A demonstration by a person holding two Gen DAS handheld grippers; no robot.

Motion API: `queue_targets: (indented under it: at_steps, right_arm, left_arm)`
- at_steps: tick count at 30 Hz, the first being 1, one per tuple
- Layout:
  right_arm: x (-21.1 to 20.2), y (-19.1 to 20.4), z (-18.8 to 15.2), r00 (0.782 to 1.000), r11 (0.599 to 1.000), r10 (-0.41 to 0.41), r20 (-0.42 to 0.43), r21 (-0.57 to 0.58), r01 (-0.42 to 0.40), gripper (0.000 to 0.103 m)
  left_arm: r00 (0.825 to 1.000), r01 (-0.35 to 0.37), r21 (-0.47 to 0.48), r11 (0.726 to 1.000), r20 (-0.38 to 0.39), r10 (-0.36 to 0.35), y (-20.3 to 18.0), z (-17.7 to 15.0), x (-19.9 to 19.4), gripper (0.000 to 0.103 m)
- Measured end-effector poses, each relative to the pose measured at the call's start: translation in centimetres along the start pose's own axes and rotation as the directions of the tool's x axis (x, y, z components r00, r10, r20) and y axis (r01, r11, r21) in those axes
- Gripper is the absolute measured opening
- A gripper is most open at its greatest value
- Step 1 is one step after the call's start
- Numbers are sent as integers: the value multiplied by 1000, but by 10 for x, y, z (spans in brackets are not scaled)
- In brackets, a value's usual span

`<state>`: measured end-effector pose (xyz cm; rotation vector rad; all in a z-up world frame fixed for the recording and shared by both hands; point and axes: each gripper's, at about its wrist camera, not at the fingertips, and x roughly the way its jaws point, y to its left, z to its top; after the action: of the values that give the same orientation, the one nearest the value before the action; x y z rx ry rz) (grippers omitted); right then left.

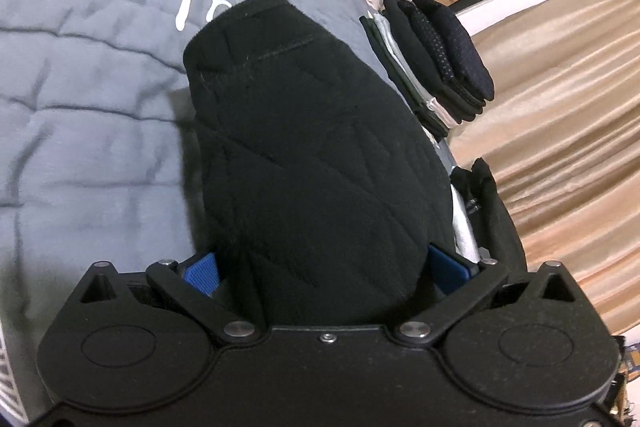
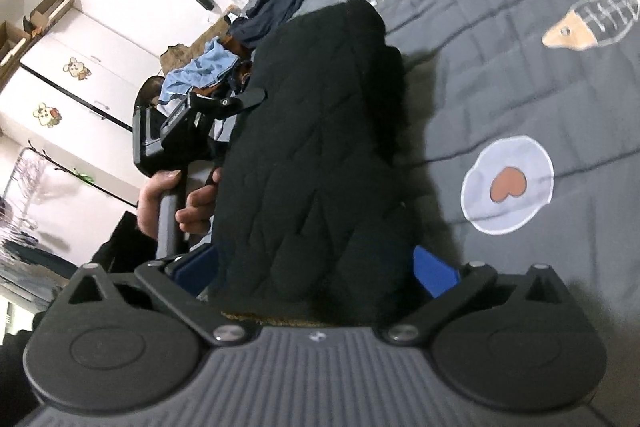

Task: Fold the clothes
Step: 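Lower both grippers onto the folded black jacket's end and close them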

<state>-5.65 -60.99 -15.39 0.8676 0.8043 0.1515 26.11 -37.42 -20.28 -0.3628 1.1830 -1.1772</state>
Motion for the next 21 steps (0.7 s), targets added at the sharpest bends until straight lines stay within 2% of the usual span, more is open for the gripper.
queue_targets:
  at_steps: [6, 12, 16, 18, 20, 21]
  right_arm:
    - [5, -33, 5, 988, 987, 132, -78, 104, -123, 103]
    - [18, -66, 11, 980, 960, 195, -38, 213, -182, 103]
    - [46, -59, 15, 976, 973, 193, -105, 151, -176, 103]
    - [59, -52, 19, 963, 967, 230, -137, 141, -211, 103]
    - [72, -48, 22, 941, 949, 288, -179, 185, -255, 103]
    - [76, -45, 22, 938, 951, 286, -195, 177, -253, 103]
  left_arm:
    - [1000, 5, 5, 1000, -19, -5, 2, 3, 3, 103]
    - [1000, 2, 7, 1000, -25, -2, 4, 4, 2, 103]
    - [1000, -1, 9, 1000, -29, 1, 5, 5, 2, 103]
    - [1000, -2, 10, 1000, -31, 2, 6, 5, 2, 103]
    - [1000, -4, 10, 1000, -31, 4, 4, 5, 3, 103]
    - [1000, -6, 9, 1000, -30, 7, 4, 5, 3, 103]
